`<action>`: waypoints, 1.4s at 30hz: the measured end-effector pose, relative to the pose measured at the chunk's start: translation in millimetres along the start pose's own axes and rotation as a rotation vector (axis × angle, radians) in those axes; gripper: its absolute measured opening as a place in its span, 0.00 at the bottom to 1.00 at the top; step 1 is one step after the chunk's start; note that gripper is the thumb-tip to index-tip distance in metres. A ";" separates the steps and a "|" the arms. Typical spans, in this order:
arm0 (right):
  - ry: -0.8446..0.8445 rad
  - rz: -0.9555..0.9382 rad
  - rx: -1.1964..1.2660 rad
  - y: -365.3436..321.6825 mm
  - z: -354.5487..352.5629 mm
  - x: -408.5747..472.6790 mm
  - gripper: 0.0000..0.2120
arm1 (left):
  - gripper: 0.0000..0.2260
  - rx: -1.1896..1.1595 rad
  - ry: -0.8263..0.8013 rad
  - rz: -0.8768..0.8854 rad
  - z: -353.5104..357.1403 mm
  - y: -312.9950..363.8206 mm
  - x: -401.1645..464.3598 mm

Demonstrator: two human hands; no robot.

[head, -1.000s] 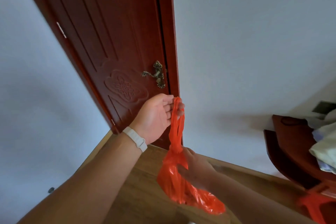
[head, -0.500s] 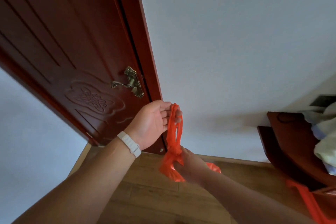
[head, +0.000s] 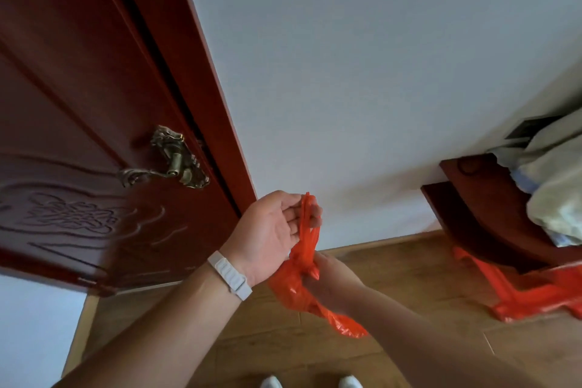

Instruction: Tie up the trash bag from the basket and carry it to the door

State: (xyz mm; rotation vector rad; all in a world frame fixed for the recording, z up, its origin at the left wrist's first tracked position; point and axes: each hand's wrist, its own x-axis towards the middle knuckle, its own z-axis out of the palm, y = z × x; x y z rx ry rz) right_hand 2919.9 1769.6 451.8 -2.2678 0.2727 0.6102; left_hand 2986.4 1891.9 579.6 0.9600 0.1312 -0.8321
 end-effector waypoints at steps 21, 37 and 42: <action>0.036 0.345 0.346 126.0 49.9 161.5 0.21 | 0.07 0.349 0.455 -0.240 -185.4 -144.1 214.7; 0.057 0.194 0.090 184.3 79.2 198.2 0.21 | 0.04 0.442 0.685 -0.272 -291.0 -215.3 301.4; 0.043 0.160 0.011 166.4 61.0 187.0 0.22 | 0.15 0.579 0.709 -0.129 -279.8 -206.3 253.8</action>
